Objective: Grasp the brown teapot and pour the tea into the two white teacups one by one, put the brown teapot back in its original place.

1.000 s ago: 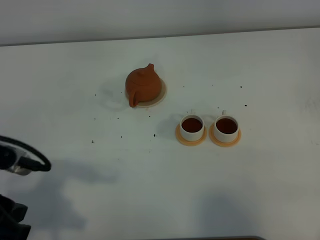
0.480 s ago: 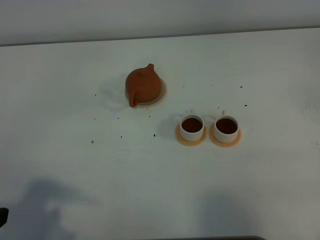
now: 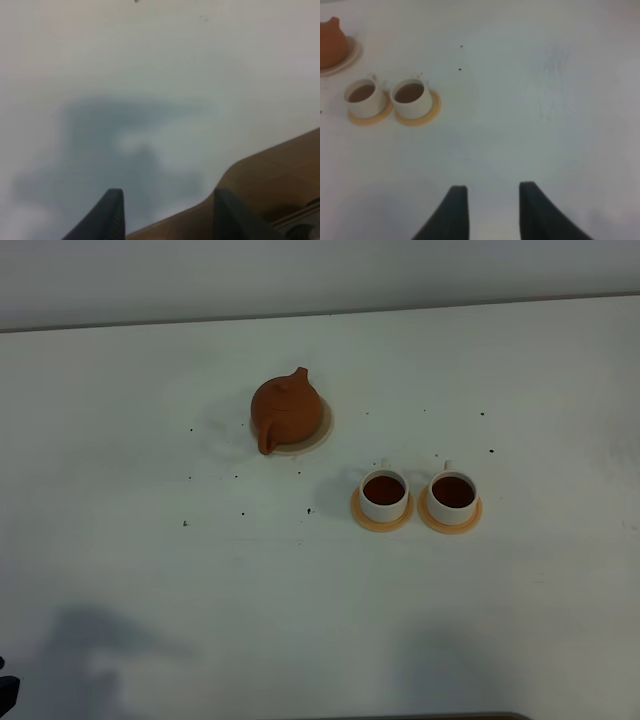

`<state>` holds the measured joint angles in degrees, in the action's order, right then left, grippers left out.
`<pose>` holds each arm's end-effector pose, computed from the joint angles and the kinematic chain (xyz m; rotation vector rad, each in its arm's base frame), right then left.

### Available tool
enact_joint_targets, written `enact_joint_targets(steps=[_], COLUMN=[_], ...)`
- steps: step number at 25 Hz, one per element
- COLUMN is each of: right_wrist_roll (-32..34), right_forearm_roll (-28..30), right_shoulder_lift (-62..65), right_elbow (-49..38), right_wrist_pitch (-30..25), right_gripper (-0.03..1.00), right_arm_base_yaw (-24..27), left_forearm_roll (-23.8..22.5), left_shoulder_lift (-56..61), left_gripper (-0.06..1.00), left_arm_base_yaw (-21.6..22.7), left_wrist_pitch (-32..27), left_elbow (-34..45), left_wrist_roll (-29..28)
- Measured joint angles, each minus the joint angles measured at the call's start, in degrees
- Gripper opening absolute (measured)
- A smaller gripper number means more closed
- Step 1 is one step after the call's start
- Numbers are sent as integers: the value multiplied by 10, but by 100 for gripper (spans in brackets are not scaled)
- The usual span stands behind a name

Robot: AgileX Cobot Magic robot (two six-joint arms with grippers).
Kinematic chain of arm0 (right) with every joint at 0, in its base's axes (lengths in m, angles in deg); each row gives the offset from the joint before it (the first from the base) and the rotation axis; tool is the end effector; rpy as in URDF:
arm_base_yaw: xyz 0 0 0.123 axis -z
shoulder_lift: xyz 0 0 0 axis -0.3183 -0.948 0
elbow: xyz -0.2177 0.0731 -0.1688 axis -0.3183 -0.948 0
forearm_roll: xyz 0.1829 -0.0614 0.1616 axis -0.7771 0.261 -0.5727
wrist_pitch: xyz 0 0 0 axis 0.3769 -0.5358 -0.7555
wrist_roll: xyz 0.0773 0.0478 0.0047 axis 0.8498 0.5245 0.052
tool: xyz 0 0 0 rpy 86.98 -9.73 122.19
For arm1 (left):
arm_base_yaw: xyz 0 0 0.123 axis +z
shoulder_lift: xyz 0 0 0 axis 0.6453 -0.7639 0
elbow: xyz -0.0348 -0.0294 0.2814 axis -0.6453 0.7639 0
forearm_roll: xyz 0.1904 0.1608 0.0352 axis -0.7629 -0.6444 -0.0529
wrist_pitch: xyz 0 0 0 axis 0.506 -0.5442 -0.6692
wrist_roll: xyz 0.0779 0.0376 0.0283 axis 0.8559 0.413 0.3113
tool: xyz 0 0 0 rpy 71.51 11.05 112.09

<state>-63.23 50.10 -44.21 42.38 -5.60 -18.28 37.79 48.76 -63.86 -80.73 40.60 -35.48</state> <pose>-0.0065 0.0237 0.2764 -0.2361 2.0315 0.2179 0.0572 -0.0187 0.2761 0.4736 2.3759 -0.1080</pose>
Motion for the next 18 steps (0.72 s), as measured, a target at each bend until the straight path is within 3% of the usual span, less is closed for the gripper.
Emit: enact_joint_targets(steps=[10, 18], right_wrist_roll=[0, 0], right_forearm_roll=[0, 0], right_shoulder_lift=[0, 0], right_elbow=[0, 0], right_wrist_pitch=[0, 0], right_gripper=[24, 24], right_arm_base_yaw=[0, 0], left_forearm_roll=[0, 0], left_shoulder_lift=[7, 101], left_gripper=[41, 41], left_arm_base_yaw=[0, 0], left_wrist_pitch=[-1, -5], left_elbow=[0, 5], left_wrist_roll=[0, 0])
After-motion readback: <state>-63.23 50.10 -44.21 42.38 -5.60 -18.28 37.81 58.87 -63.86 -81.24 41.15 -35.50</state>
